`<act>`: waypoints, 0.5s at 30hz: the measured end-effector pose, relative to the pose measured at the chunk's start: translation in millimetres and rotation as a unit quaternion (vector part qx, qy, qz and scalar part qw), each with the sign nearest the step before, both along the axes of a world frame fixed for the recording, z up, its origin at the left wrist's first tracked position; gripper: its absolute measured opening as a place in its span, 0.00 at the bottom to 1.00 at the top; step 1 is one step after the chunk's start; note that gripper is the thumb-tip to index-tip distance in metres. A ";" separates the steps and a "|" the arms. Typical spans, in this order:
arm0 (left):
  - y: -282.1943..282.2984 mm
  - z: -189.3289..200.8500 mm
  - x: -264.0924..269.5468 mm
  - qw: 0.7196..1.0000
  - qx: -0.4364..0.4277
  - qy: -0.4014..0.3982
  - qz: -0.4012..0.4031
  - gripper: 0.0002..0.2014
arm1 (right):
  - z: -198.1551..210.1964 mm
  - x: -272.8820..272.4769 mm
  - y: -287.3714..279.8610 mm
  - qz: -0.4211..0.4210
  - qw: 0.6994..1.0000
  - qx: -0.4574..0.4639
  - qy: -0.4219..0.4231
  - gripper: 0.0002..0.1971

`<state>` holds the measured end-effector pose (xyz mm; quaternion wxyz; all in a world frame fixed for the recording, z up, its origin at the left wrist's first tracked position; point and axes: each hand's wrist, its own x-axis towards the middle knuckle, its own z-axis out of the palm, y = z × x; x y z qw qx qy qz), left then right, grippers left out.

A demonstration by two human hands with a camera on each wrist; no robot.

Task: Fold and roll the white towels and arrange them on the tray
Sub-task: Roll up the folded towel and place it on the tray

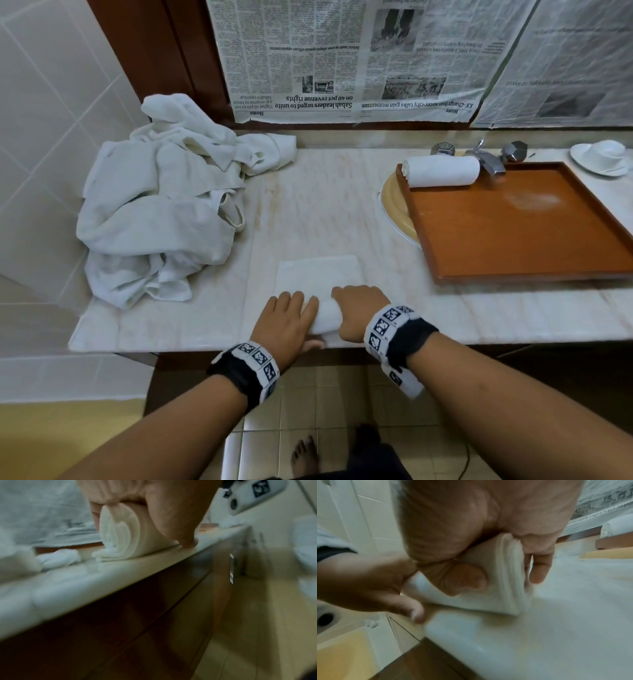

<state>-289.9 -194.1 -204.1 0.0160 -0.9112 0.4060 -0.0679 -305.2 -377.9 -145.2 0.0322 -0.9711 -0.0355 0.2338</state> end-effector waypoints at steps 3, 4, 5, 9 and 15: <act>-4.7 8.8 12.3 0.997 -0.034 0.065 0.029 0.33 | 3.8 6.4 1.5 0.001 0.999 -0.011 0.036 0.23; -6.3 15.3 19.4 0.993 -0.027 0.110 0.032 0.33 | 3.4 5.1 4.2 -0.003 0.999 -0.022 0.025 0.25; -6.6 21.5 27.7 0.986 -0.020 0.161 0.041 0.33 | 1.4 1.7 7.7 -0.004 0.999 -0.038 0.001 0.27; -3.6 42.2 52.9 0.927 0.004 0.371 0.056 0.31 | -10.3 -19.4 20.8 0.002 0.994 -0.065 -0.091 0.34; -10.6 42.5 41.9 0.945 0.040 0.316 0.072 0.35 | -10.8 -7.4 10.0 -0.012 0.998 -0.014 -0.055 0.31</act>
